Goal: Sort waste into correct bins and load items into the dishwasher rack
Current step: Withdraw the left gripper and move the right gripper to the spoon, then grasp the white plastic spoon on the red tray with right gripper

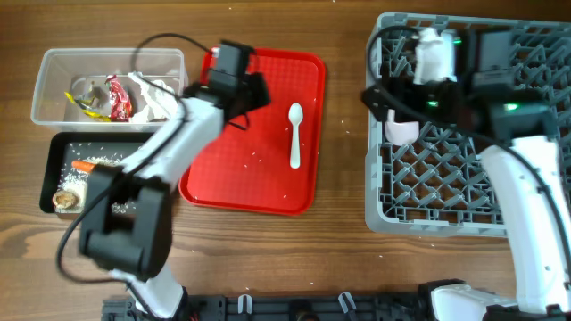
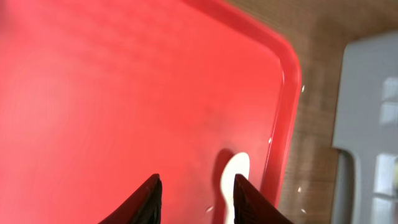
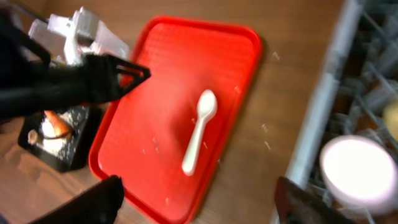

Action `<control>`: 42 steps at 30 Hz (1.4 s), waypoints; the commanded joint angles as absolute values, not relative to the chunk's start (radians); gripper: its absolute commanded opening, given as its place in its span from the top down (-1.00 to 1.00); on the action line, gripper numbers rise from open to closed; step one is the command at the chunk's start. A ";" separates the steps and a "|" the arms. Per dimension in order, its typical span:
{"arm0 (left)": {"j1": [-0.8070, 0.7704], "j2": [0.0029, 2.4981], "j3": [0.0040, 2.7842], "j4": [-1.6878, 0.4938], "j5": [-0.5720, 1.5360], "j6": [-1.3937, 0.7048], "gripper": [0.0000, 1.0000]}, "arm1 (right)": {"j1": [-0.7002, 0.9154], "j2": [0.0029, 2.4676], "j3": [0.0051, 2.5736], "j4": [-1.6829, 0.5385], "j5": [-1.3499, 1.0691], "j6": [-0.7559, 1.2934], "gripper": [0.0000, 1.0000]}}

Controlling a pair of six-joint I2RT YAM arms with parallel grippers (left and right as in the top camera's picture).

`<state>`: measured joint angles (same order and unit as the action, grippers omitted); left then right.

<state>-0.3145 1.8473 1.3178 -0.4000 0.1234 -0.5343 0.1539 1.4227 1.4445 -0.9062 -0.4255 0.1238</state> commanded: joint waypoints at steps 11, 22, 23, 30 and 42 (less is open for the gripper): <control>-0.222 1.558 1.324 -0.855 -0.001 -0.370 -0.21 | 0.564 1.876 1.398 -0.605 0.004 0.476 -0.18; -0.222 1.558 1.324 -0.926 -0.043 -0.374 -0.29 | 0.564 2.024 1.398 -0.585 -0.106 0.580 -0.14; -0.222 1.558 1.324 -0.931 -0.043 -0.374 -0.31 | 0.566 2.041 1.398 -0.577 -0.108 0.593 -0.14; -0.222 1.558 1.324 -0.952 -0.043 -0.374 -0.32 | 0.575 2.086 1.398 -0.544 -0.072 0.632 -0.02; -0.222 1.558 1.324 -0.968 -0.043 -0.374 -0.31 | 0.629 2.120 1.398 -0.513 0.032 0.658 0.38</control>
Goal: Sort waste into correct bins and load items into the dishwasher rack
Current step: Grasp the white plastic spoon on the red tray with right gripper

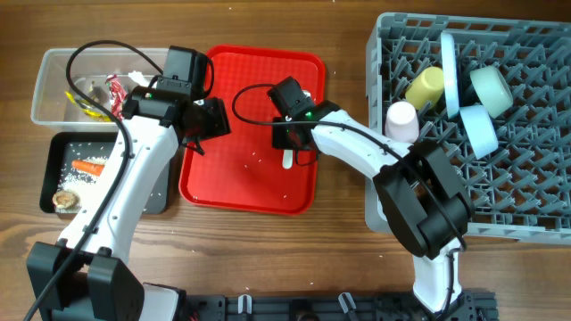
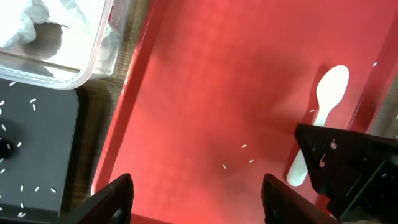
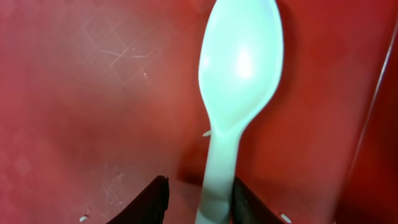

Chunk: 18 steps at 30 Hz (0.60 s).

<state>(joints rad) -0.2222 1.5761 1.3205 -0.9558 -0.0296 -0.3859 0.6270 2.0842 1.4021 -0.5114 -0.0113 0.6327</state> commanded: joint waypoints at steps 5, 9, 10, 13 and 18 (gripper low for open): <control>-0.222 1.558 1.324 -0.982 -0.044 -0.373 -0.32 | 0.629 2.123 1.398 -0.517 0.046 0.664 0.56; -0.222 1.558 1.324 -0.982 -0.043 -0.373 -0.31 | 0.629 2.123 1.398 -0.522 0.059 0.692 0.60; -0.222 1.558 1.324 -0.982 -0.043 -0.373 -0.31 | 0.629 2.123 1.398 -0.522 0.062 0.697 0.62; -0.222 1.558 1.324 -0.982 -0.043 -0.373 -0.32 | 0.629 2.123 1.398 -0.525 0.076 0.710 0.74; -0.222 1.558 1.324 -0.981 -0.044 -0.373 -0.32 | 0.629 2.120 1.414 -0.521 0.072 0.701 0.91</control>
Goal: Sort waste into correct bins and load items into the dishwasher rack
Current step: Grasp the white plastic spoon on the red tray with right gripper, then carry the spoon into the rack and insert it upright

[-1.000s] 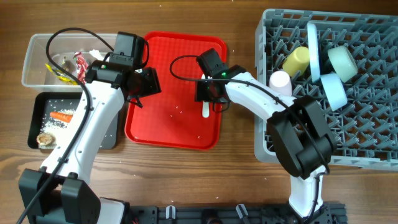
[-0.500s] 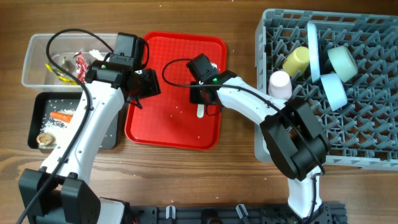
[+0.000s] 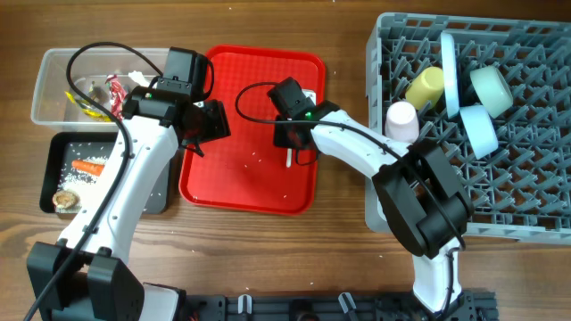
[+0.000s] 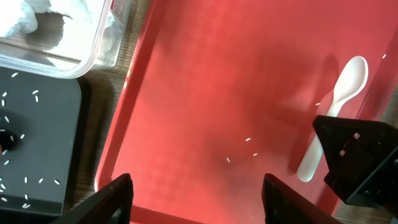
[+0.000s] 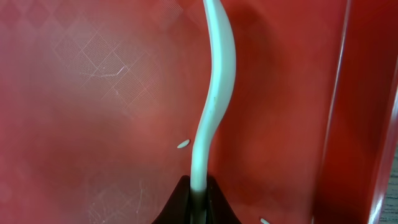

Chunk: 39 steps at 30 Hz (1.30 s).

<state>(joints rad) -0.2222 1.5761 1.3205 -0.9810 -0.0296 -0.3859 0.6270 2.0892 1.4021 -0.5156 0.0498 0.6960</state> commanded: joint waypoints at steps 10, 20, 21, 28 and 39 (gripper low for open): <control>-0.222 1.558 1.324 -0.981 -0.043 -0.373 -0.33 | 0.611 1.919 1.476 -0.548 0.066 0.508 0.92; -0.222 1.558 1.324 -0.984 -0.043 -0.373 -0.37 | 0.369 1.464 1.475 -0.900 0.062 0.256 0.92; -0.222 1.558 1.324 -0.981 -0.043 -0.373 -0.38 | 0.313 1.428 1.475 -0.942 0.073 0.234 0.91; -0.222 1.558 1.324 -0.973 -0.043 -0.374 -0.36 | -0.060 1.371 1.475 -1.079 0.084 0.149 0.91; -0.222 1.558 1.324 -0.974 -0.043 -0.374 -0.35 | -0.220 1.499 1.426 -1.205 -0.091 0.084 0.91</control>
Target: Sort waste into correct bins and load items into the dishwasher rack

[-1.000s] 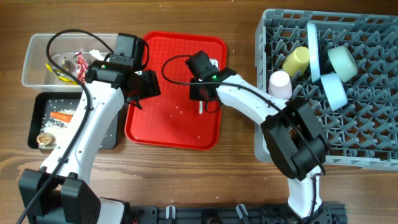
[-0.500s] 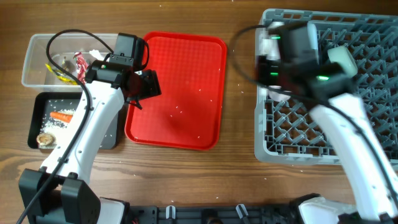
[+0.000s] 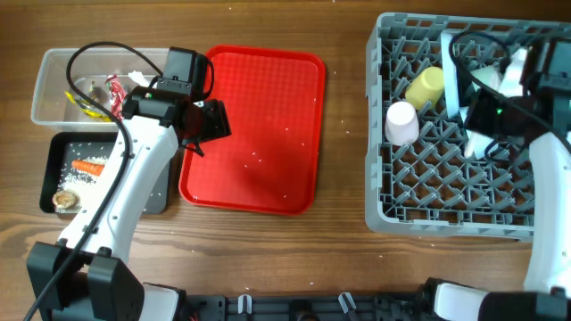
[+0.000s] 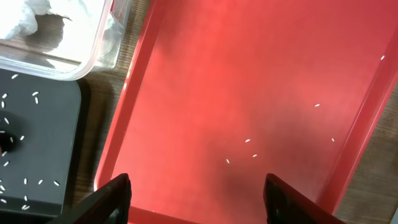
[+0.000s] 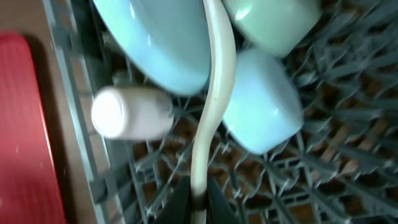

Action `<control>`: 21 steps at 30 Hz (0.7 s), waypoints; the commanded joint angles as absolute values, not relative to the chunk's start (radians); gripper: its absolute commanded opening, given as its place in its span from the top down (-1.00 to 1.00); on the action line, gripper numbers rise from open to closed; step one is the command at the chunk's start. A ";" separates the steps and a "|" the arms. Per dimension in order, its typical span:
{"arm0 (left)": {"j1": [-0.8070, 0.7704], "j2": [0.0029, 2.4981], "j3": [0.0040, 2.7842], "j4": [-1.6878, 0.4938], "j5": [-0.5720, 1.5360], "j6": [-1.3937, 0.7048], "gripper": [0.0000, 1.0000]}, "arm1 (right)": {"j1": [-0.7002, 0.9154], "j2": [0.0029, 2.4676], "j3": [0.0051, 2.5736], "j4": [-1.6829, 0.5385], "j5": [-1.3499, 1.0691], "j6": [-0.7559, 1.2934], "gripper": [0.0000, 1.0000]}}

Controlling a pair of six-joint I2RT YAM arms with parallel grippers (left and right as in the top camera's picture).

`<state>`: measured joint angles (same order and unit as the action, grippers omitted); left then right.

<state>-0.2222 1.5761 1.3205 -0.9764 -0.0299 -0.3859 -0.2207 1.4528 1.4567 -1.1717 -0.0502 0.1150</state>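
Note:
My right gripper (image 5: 199,202) is shut on the handle of the white spoon (image 5: 214,93) and holds it above the grey dishwasher rack (image 3: 428,209), over its upper right part. In the overhead view the right gripper (image 3: 482,134) hangs there beside the bowls. The red tray (image 3: 268,169) holds only a few rice grains. My left gripper (image 4: 199,199) is open above the tray's left part with nothing between its fingers.
The rack holds a yellow cup (image 3: 426,85), a white cup (image 5: 127,112), a pale blue plate (image 5: 155,43), a blue bowl (image 5: 264,106) and a green bowl (image 5: 273,22). Left of the tray stand a clear bin (image 3: 53,89) of wrappers and a black tray (image 3: 62,160) with food scraps.
My right gripper was shut on the spoon's handle on the red tray; now it holds the spoon over the rack. The tray has no spoon on it. The left arm stayed put.
The spoon lay on the red tray while my right gripper was at the rack and my left over the tray's top. Then the right gripper stood open astride the spoon's handle, then shut on it. Now the spoon hangs over the rack.

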 commanded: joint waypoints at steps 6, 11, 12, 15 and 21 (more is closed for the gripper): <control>-0.222 1.558 1.324 -0.974 -0.043 -0.374 -0.35 | -0.219 1.562 1.364 -1.253 -0.142 0.085 0.91; -0.222 1.558 1.324 -0.974 -0.043 -0.374 -0.35 | -0.219 1.563 1.300 -1.235 -0.160 0.090 0.91; -0.222 1.558 1.324 -0.974 -0.043 -0.374 -0.35 | -0.219 1.563 1.294 -1.235 -0.175 0.089 0.91; -0.222 1.558 1.324 -0.981 -0.043 -0.374 -0.29 | -0.213 1.563 1.267 -1.227 -0.204 0.088 0.91; -0.222 1.558 1.324 -0.984 -0.043 -0.374 -0.30 | -0.207 1.565 1.243 -1.155 -0.115 0.086 0.91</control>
